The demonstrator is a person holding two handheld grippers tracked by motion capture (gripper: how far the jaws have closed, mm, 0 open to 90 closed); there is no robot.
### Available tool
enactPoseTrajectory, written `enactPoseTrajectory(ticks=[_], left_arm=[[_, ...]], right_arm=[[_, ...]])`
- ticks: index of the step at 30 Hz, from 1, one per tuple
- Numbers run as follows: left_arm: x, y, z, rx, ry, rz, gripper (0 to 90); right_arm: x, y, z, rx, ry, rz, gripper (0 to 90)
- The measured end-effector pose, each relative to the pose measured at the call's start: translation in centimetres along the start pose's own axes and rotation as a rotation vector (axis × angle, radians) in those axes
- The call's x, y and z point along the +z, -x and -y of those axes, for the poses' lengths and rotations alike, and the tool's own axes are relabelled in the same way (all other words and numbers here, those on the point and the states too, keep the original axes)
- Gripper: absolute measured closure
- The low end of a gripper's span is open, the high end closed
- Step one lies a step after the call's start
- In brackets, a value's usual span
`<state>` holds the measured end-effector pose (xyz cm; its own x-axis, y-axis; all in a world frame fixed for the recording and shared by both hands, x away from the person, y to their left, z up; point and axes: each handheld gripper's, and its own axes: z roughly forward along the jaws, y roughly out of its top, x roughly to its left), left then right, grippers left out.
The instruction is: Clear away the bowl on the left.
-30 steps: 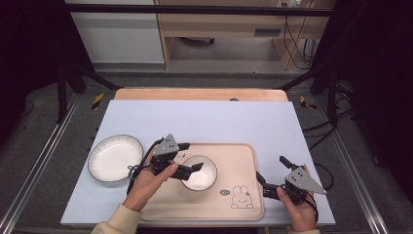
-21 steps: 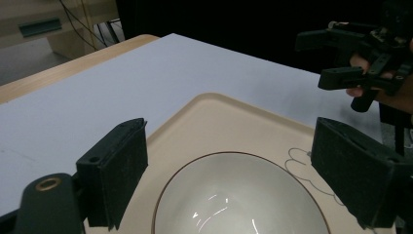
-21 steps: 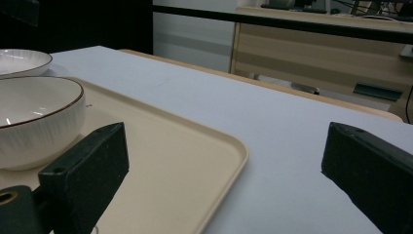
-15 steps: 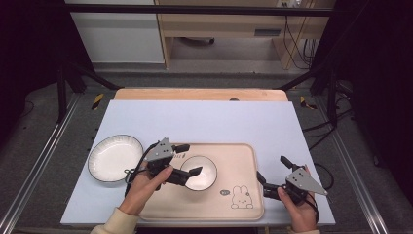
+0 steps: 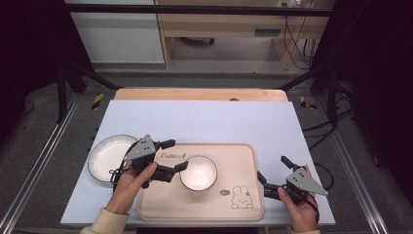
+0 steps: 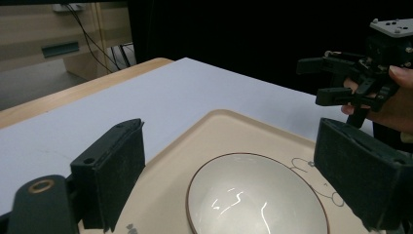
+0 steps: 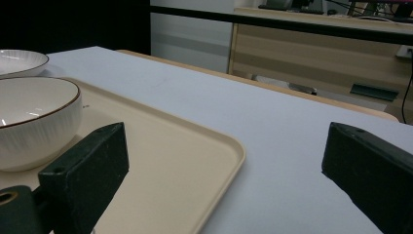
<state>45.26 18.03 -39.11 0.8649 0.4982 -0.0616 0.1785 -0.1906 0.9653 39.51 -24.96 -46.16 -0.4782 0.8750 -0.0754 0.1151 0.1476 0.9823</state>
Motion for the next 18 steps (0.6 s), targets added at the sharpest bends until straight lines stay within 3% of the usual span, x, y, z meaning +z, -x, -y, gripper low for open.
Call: enactPoseTrajectory(ticks=[9, 18], left_arm=[[-1.5, -0.5, -0.2, -0.001, 0.022, -0.020, 10.2], [-4.2, -1.7, -0.1, -0.008, 0.047, -0.073, 9.8]], right_arm=[[-0.1, 0.0, 0.0, -0.002, 0.007, 0.004, 3.2], [-0.2, 0.1, 0.0, 0.001, 0.006, 0.007, 3.2]])
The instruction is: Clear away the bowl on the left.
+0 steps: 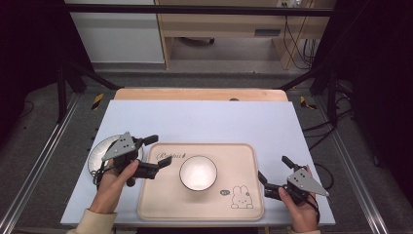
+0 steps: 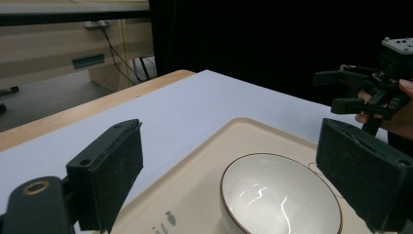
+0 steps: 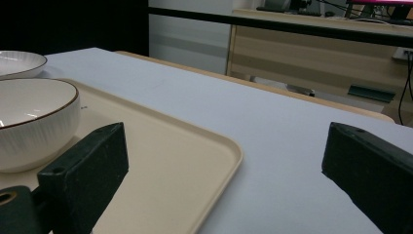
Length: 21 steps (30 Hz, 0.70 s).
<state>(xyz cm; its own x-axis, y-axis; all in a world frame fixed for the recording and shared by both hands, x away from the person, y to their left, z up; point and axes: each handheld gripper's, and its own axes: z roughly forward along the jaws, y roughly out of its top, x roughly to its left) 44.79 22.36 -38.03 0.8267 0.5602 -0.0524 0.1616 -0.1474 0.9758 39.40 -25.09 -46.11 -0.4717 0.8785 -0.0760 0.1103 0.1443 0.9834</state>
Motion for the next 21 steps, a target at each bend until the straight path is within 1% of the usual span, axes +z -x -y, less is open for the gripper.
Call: enactPoseTrajectory(ticks=[8, 9, 13, 15, 21], left_arm=[[-2.2, -1.2, 0.4, -0.015, 0.014, -0.058, 9.8], [-2.4, -1.3, 0.5, -0.016, 0.013, -0.060, 9.8], [-2.9, -1.6, 0.7, -0.010, 0.004, -0.079, 9.8], [-3.2, -1.7, 0.7, -0.013, 0.010, -0.087, 9.8], [-3.7, -2.1, 1.0, -0.006, 0.005, -0.107, 9.8]], right_arm=[[0.0, 0.0, 0.0, -0.002, 0.001, -0.001, 3.2], [0.0, 0.0, 0.0, -0.002, 0.002, -0.001, 3.2], [-0.1, 0.1, 0.0, 0.000, 0.004, 0.003, 3.1], [-0.1, 0.1, 0.0, 0.002, 0.005, 0.003, 3.1], [-0.1, 0.1, 0.0, 0.005, 0.005, 0.004, 3.1]])
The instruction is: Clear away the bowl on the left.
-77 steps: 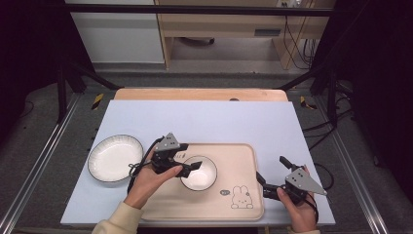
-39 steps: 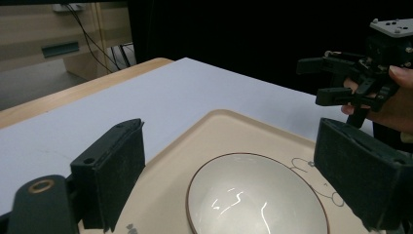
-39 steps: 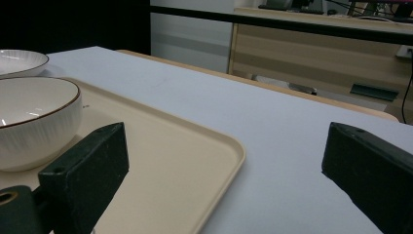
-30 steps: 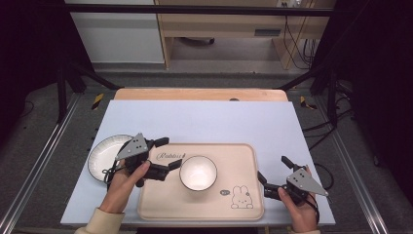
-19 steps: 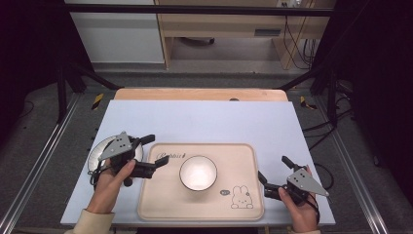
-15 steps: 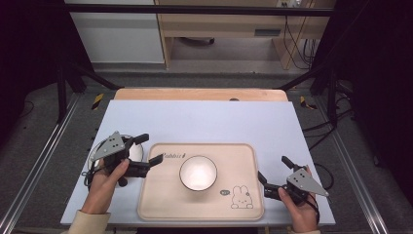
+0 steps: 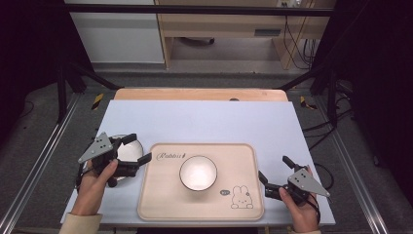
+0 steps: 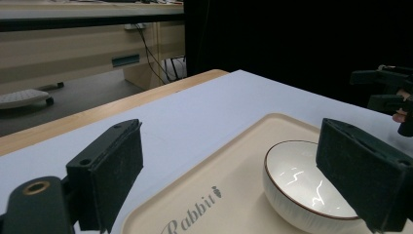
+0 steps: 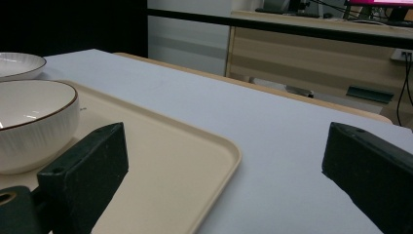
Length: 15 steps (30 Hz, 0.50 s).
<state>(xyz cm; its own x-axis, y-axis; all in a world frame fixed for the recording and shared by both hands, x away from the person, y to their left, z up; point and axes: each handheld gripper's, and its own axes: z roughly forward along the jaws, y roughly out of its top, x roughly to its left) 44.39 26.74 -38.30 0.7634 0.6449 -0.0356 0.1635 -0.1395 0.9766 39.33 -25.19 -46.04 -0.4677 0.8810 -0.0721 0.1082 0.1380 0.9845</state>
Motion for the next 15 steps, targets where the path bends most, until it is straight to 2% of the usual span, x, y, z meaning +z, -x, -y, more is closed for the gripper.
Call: enactPoseTrajectory(ticks=[8, 11, 15], left_arm=[[-0.8, -1.0, 0.9, 0.008, -0.004, -0.029, 9.8], [-1.2, -1.2, 1.7, 0.005, -0.010, -0.041, 9.8], [-1.6, -1.3, 3.1, 0.014, -0.043, -0.045, 9.8]], right_arm=[[-0.1, 0.1, 0.0, -0.005, 0.005, 0.002, 3.1], [-0.1, 0.1, 0.0, -0.003, 0.005, 0.001, 3.1], [-0.2, 0.1, -0.1, -0.004, 0.004, 0.003, 3.1]])
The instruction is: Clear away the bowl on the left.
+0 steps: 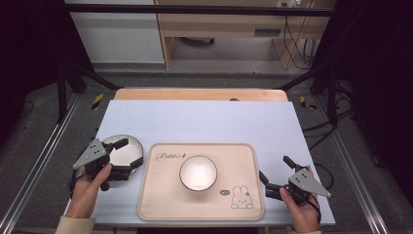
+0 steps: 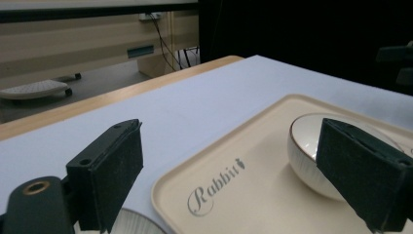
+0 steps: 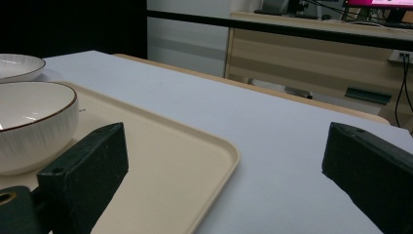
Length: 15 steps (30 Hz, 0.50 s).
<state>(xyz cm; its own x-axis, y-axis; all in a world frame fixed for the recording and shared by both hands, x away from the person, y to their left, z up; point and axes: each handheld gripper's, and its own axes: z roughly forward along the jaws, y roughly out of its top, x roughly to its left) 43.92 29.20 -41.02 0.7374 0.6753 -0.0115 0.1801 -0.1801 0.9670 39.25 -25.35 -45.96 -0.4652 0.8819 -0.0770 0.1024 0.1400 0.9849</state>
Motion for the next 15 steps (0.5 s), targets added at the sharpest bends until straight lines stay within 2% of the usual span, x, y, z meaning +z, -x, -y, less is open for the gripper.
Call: enactPoseTrajectory(ticks=[8, 15], left_arm=[[-0.4, -0.1, 1.6, -0.001, -0.027, 0.002, 9.8], [-0.4, 0.1, 2.4, 0.036, -0.068, 0.014, 9.8]], right_arm=[[0.0, 0.0, 0.0, 0.000, 0.001, -0.002, 3.1], [0.1, 0.0, 0.0, -0.002, 0.001, -0.003, 3.1]])
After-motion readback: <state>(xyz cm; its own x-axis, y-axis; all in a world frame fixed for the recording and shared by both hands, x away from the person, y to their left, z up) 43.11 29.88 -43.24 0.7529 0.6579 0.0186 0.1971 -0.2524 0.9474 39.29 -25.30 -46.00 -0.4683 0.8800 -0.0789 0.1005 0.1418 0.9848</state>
